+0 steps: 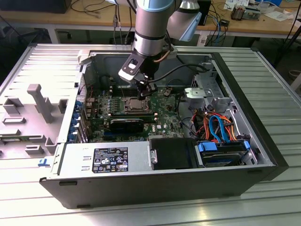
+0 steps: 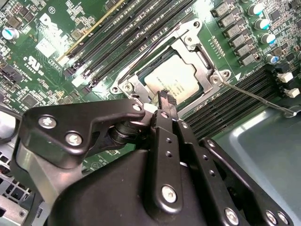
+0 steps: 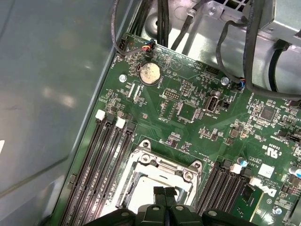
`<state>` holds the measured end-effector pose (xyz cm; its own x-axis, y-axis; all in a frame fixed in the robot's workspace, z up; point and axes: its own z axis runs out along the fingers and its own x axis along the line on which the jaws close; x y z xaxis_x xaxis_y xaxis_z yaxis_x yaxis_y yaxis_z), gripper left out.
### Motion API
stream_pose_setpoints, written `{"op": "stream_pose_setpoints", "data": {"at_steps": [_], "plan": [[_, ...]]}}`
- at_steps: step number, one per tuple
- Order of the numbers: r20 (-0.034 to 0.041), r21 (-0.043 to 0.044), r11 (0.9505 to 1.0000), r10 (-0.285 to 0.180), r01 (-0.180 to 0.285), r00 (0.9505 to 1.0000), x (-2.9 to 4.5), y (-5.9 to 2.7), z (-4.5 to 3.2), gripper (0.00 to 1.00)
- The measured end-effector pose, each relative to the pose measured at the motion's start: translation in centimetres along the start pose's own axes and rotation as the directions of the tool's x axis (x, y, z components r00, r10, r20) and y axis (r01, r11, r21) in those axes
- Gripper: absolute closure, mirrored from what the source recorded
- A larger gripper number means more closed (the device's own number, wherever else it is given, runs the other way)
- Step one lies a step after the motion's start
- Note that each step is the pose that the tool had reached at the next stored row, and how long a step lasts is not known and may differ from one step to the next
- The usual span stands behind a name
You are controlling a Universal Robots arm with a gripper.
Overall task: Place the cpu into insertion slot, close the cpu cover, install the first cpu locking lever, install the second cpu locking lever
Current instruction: 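Install the first cpu locking lever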
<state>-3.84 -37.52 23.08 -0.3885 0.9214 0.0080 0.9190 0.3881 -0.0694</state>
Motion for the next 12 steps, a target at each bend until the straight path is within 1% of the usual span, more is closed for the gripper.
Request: {"op": "stream_pose_setpoints", "data": {"at_steps": [12], "plan": [[0.0027,0.0004,0.9993,-0.039,0.039,0.9993,0.0,0.0,0.0,0.89]]}}
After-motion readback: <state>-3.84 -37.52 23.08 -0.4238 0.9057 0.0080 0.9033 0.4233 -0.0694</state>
